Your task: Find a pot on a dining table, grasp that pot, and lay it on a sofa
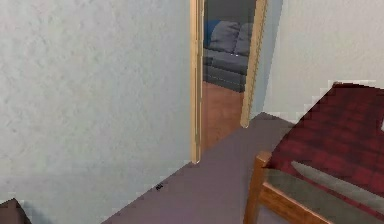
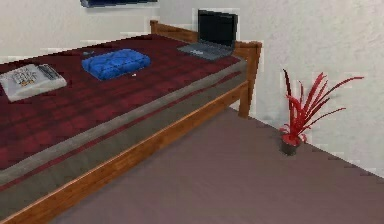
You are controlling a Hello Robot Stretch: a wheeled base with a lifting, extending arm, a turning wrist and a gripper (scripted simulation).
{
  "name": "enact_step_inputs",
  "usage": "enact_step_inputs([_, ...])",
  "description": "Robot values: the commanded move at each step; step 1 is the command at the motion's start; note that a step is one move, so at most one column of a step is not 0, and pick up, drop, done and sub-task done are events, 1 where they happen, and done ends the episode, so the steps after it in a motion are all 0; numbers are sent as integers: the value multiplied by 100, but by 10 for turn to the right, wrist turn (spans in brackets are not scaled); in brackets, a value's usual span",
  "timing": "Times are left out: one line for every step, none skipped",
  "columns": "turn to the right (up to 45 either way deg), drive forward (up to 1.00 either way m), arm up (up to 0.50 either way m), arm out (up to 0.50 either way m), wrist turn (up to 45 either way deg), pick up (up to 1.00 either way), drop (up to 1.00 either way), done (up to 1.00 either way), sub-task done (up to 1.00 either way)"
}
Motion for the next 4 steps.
enact_step_inputs([30,0,0,0,0,0,0,0,0])
enact_step_inputs([0,80,0,0,0,0,0,0,0])
enact_step_inputs([300,0,0,0,0,0,0,0,0])
enact_step_inputs([0,5,0,0,0,0,0,0,0])
